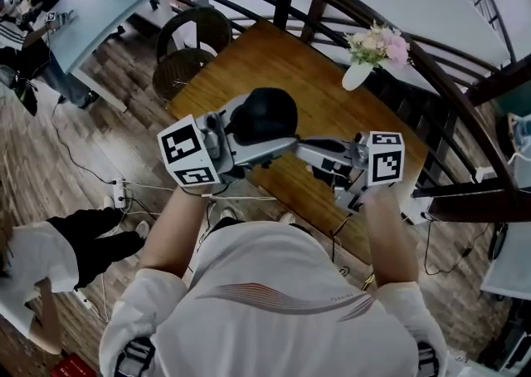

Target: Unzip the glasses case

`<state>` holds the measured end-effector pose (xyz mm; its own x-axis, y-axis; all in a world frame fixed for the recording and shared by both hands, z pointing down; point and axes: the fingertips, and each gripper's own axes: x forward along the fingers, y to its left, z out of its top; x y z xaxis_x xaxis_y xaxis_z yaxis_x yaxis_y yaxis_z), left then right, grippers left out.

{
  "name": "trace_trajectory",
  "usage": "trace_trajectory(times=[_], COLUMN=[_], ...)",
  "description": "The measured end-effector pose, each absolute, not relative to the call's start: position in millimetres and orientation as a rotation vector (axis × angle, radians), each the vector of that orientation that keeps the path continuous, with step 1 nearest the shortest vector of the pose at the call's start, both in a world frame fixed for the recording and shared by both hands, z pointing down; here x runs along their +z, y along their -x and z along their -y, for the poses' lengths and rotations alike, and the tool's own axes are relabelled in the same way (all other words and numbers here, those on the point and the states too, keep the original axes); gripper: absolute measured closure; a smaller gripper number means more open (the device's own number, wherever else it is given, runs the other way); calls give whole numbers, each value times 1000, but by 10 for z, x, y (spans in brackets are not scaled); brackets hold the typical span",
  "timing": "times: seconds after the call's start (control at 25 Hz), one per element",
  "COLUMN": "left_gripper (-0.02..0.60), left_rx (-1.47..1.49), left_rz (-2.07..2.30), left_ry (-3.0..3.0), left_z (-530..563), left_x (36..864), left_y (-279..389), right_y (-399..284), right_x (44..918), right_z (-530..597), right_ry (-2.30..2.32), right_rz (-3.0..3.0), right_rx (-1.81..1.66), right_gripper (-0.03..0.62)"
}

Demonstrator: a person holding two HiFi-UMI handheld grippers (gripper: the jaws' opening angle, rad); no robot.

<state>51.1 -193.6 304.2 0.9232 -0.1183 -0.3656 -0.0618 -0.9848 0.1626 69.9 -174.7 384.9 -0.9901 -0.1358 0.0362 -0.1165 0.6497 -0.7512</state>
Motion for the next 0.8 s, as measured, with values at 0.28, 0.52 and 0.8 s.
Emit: trace_trajectory(times=[0.28, 0.52, 0.8], left_gripper=[324, 324, 324], left_rx=[-743, -839, -918], left_rz=[161, 151, 153], left_ry=[-2766, -2670, -2566], left_z=[2167, 2265, 2342], left_x=[2903, 2823, 2835], left_y=[-376, -382, -374], right_y=[-612, -503, -425], right_x=[3899, 3975, 3999], right_z=[1786, 1787, 1798], right_ry=[132, 55, -6], right_rz=[-2656, -2518, -2469], right_rx=[-1389, -1456, -1487], right_gripper=[542, 541, 539])
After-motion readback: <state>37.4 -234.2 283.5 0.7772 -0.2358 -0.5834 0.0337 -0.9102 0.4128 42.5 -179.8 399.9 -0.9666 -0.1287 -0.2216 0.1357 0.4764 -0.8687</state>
